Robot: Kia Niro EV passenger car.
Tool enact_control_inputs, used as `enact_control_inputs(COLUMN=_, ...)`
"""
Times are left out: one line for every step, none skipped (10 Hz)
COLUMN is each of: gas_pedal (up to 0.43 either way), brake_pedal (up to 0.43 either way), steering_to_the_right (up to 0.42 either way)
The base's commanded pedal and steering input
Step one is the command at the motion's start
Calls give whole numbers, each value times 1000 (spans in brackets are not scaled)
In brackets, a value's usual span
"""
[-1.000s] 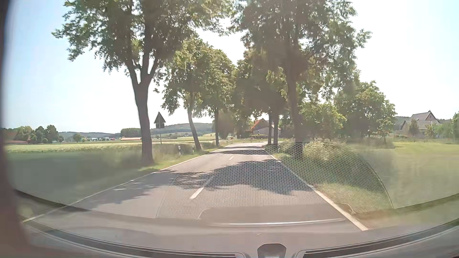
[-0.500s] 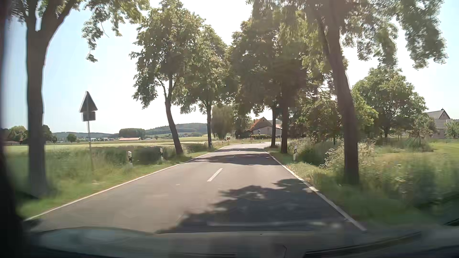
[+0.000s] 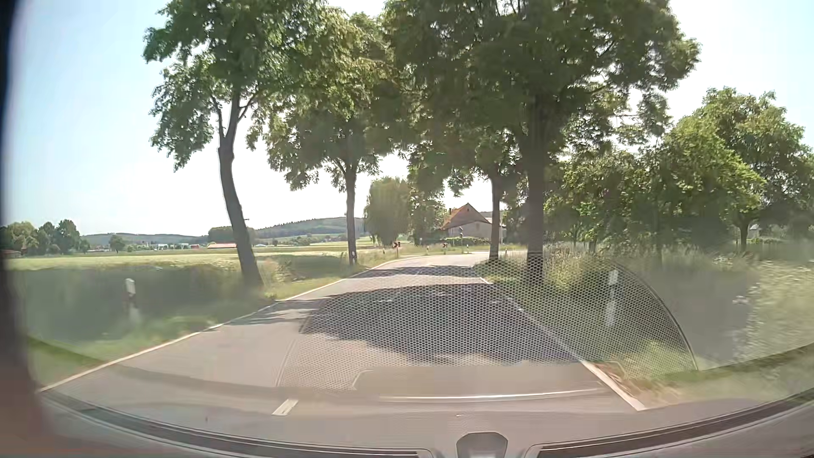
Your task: Follow the waypoints while adhering to traffic rules and regulations
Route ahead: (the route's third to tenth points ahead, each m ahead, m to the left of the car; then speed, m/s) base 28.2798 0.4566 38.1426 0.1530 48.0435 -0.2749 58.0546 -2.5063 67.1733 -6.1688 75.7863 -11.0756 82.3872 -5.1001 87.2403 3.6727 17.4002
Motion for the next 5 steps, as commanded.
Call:
enact_control_inputs(gas_pedal=0, brake_pedal=159, steering_to_the_right=4)
enact_control_inputs(gas_pedal=0, brake_pedal=159, steering_to_the_right=4)
enact_control_inputs(gas_pedal=0, brake_pedal=159, steering_to_the_right=4)
enact_control_inputs(gas_pedal=0, brake_pedal=159, steering_to_the_right=5)
enact_control_inputs(gas_pedal=0, brake_pedal=171, steering_to_the_right=5)
